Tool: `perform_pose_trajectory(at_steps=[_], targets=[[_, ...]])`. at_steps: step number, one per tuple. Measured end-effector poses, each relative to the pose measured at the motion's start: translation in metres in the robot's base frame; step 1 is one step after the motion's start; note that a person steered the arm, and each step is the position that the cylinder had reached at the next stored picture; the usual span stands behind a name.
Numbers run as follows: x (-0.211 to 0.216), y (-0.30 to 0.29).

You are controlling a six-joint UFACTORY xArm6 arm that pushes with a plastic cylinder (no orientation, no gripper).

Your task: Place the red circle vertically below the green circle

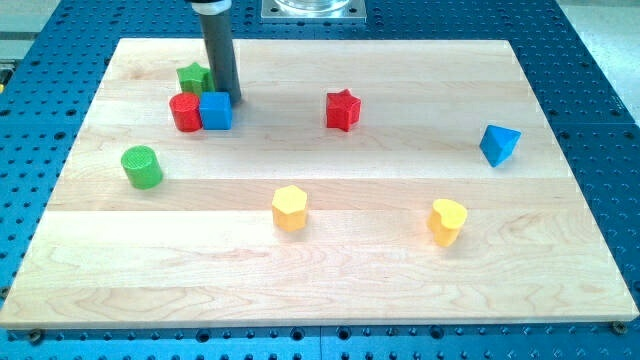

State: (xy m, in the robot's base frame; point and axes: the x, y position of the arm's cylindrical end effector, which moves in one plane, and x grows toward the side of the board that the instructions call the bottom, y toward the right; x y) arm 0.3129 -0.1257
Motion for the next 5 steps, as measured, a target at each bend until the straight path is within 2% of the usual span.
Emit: perform_pose_trajectory(at_steps=[1,2,3,4,5], targets=[[0.049,-0.059],[0.114,-0.091],[0.113,-0.092],[0.086,-0.113],[0.147,-0.15]])
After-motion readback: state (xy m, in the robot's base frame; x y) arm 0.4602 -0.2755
